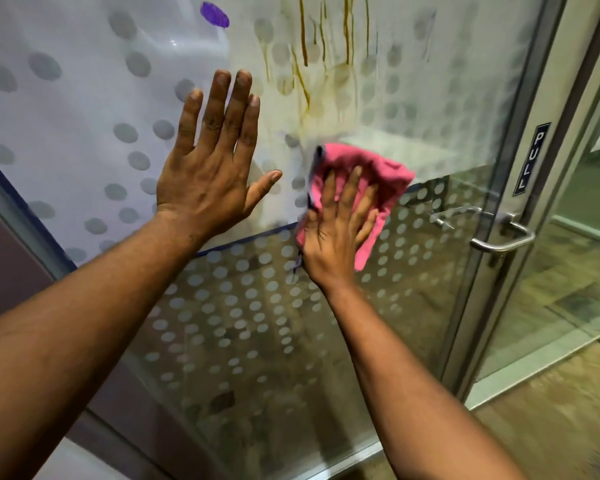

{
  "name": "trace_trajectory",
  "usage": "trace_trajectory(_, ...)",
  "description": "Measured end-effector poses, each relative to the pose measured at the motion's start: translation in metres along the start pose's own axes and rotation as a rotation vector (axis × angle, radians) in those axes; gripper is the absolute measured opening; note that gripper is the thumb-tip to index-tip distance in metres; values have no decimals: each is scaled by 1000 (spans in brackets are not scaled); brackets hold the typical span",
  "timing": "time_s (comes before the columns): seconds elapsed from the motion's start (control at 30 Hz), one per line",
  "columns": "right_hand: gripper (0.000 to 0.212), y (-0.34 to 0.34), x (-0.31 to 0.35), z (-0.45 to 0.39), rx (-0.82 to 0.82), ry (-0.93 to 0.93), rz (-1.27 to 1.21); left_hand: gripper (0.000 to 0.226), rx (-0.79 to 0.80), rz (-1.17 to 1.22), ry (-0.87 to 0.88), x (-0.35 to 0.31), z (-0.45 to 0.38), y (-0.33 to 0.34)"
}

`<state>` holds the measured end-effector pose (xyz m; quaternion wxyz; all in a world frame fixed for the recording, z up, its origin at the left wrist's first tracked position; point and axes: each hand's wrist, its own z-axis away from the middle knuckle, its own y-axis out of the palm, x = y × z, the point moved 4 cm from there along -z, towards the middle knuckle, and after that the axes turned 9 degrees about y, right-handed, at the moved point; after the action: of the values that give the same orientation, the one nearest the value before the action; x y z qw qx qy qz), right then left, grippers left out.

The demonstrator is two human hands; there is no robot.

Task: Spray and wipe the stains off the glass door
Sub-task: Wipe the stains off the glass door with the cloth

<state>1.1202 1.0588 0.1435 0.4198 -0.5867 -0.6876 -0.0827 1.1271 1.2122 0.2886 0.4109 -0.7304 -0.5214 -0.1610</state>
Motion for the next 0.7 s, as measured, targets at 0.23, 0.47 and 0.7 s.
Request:
trace_trajectory(0.23, 64, 14, -39, 16, -135, 623, -157, 86, 8, -15, -5, 0, 0, -1)
trace_trajectory(0.47, 60, 41, 8, 66, -153, 444, -114, 86, -3, -20, -2, -2, 0, 1)
trace_trajectory(0.7, 61, 35, -23, 50, -253, 575, -178, 84, 6, -21, -4, -2, 1, -1)
